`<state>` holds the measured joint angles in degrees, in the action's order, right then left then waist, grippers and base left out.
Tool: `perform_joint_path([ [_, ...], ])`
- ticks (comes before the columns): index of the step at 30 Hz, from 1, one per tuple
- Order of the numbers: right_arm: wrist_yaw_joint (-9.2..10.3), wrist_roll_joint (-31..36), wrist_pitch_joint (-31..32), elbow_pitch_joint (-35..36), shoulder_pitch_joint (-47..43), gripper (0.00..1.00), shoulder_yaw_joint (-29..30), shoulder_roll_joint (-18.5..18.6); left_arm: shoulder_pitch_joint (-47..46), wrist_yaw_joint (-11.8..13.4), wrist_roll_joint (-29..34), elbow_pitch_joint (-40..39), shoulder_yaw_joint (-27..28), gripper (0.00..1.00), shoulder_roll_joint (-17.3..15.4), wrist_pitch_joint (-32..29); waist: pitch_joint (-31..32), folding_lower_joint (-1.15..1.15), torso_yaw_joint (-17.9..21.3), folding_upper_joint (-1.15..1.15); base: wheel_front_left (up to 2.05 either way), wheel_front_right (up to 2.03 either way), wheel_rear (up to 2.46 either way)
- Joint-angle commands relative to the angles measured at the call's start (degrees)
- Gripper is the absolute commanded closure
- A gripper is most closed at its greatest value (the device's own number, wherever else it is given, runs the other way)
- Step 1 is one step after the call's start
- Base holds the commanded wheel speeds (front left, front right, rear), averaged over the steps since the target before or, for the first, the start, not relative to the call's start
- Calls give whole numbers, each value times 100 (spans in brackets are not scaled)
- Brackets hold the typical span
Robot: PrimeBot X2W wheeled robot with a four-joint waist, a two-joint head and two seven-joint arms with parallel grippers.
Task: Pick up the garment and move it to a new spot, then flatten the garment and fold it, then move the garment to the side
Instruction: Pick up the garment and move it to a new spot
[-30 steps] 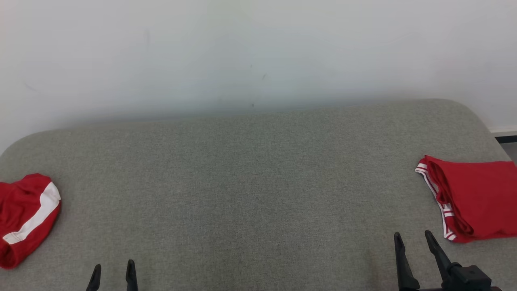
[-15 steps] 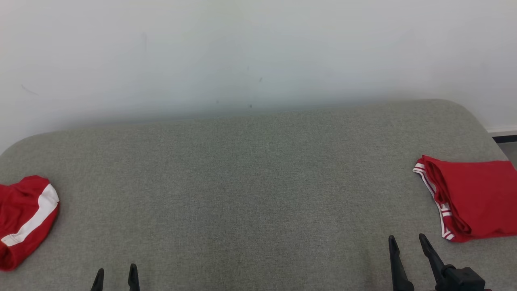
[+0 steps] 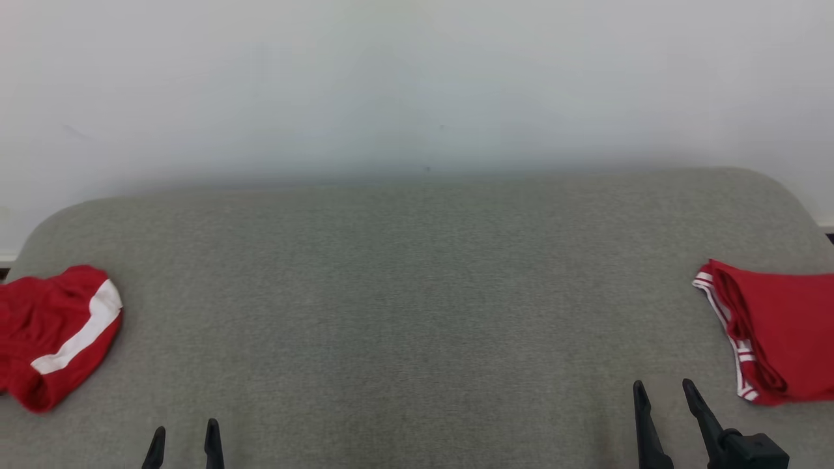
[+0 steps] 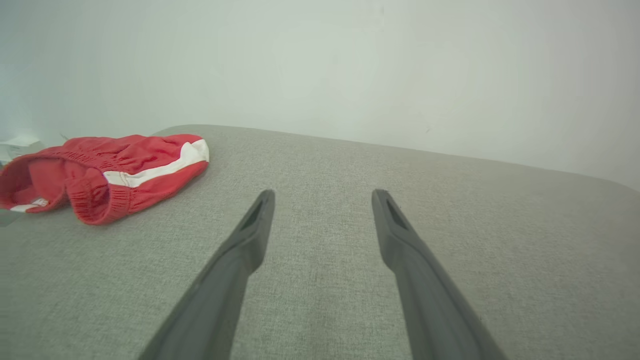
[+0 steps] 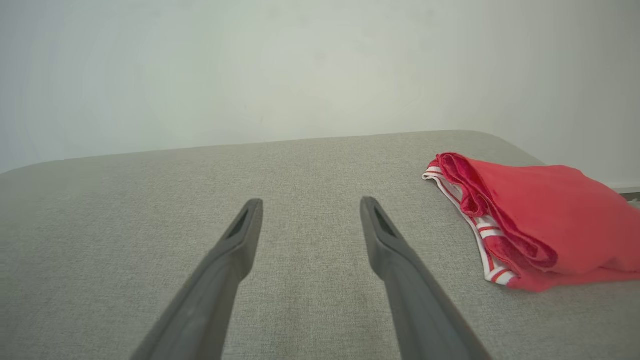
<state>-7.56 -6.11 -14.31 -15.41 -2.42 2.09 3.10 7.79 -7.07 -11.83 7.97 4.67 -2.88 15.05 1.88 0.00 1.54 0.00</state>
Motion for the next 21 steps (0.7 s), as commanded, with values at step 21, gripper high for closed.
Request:
perform_joint_path([
  [21,16,-105,2,151,-75,0,-348,-24,284,11,69,-150,122,0,0,16,24,0,-2220,0,0,0,0],
])
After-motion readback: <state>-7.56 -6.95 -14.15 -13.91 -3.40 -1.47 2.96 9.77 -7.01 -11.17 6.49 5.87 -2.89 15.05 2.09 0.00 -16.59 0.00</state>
